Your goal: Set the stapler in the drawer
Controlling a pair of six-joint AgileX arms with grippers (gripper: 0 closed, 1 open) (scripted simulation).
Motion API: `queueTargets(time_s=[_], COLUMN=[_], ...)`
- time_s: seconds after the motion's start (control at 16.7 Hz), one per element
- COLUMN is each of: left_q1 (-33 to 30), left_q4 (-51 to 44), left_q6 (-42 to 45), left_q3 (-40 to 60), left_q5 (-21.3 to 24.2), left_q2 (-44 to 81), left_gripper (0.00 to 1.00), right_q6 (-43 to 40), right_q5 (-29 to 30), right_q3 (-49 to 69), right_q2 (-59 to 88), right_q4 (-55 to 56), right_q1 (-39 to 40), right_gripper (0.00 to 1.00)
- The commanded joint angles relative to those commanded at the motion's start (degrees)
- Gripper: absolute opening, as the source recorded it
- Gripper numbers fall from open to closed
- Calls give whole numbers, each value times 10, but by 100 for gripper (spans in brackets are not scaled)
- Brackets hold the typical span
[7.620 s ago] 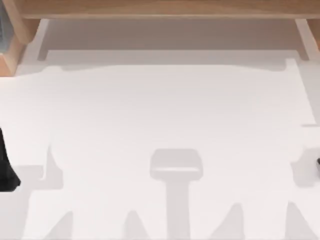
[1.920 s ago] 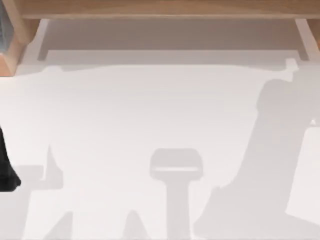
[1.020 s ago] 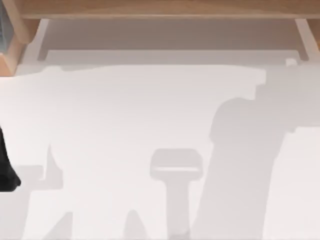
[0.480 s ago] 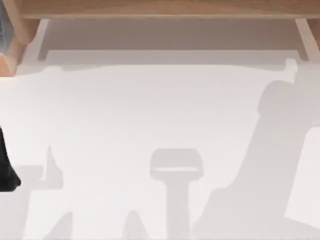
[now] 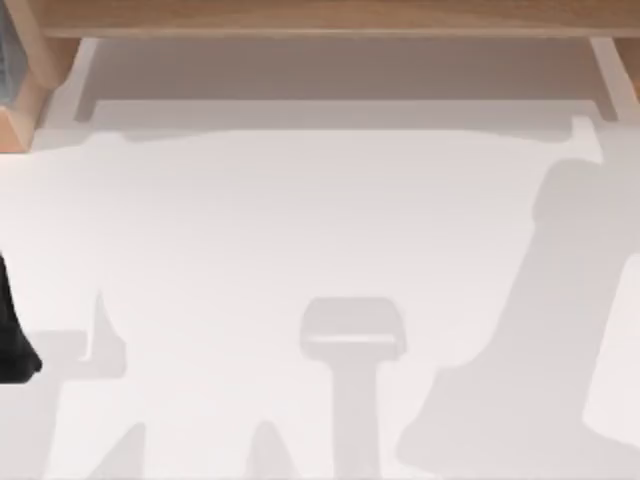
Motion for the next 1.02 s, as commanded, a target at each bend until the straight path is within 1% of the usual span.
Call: queueTargets(time_s=[0.66,0.72,1.02], left_q1=[0,0,0], left_q4=[0,0,0], left_q6=[0,0,0], left_q3=[0,0,0], left_q5=[0,0,0], left_q2=[0,0,0], left_gripper=[100,100,100], right_q6=[0,0,0], right_q5=[0,0,0], right_q3=[0,0,0], right_q2=[0,0,0], right_q4=[0,0,0], right_q1=[0,0,0], right_gripper=[98,100,100])
